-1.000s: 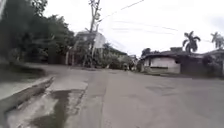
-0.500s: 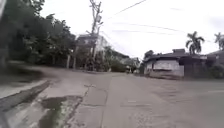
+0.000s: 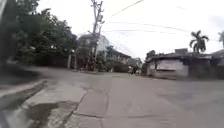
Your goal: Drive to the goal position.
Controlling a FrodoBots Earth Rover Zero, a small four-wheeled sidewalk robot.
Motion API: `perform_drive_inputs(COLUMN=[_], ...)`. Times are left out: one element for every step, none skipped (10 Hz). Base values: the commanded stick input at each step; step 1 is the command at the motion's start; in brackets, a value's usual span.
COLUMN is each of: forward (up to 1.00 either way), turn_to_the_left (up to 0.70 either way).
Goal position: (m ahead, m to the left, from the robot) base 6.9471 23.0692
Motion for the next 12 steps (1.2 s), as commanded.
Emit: perform_drive_inputs(forward=[0.7,0.7,0.7,0.7,0.7,0.7,0.7,0.7,0.7,0.7,0.7,0.7], turn_to_the_left=[0.0,0.0,0.0,0.0,0.0,0.0,0.01,0.1,0.29,0.35,0.35,0.35])
